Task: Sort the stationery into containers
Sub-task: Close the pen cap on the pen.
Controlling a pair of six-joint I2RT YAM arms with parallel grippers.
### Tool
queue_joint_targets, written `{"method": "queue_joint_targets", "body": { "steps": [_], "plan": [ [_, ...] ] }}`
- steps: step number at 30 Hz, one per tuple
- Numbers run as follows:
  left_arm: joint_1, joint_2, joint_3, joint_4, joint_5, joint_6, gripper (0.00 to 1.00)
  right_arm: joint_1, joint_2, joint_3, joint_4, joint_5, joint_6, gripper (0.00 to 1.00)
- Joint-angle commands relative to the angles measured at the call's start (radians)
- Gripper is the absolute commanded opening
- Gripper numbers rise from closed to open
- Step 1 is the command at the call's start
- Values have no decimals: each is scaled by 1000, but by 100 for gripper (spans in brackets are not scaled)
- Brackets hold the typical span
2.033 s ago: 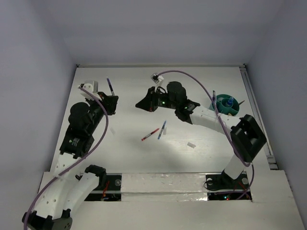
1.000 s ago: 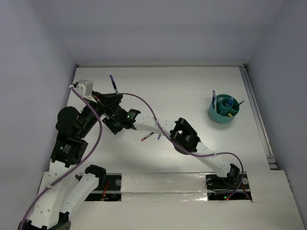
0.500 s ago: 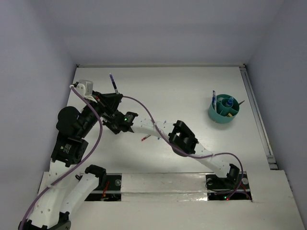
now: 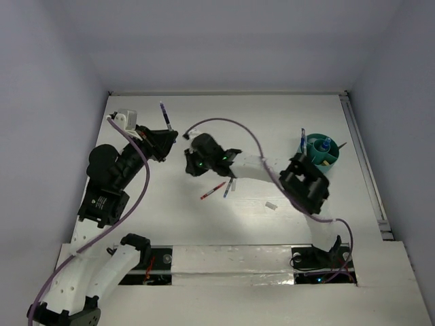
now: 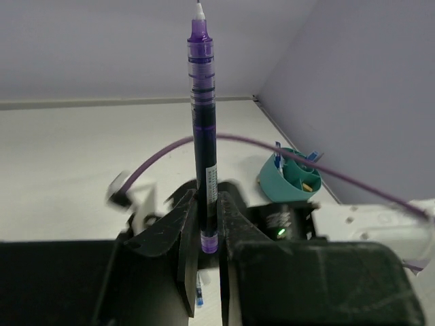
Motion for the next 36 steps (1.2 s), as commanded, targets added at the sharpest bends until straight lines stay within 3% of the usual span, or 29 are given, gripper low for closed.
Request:
{"method": "queue_joint_targets", "body": {
  "steps": [1, 8, 11, 21, 28, 36],
  "plan": [
    [-4, 19, -23, 115, 51, -42, 0, -104, -242, -160, 378, -175, 167, 0],
    [-4, 102, -103, 242, 273, -96, 0, -284, -477, -392, 610, -413, 363, 0],
    [-4, 134, -146, 297, 352, -111, 0, -322, -525, -414, 674, -473, 425, 0],
    [-4, 180, -215, 348, 439, -115, 0, -371, -623, -418, 818, -451, 566, 0],
    [-4, 197, -241, 376, 459, -108, 0, -371, -583, -392, 923, -464, 655, 0],
    [-4, 209, -239, 382, 484, -101, 0, -344, -540, -334, 970, -436, 638, 0]
  ]
}}
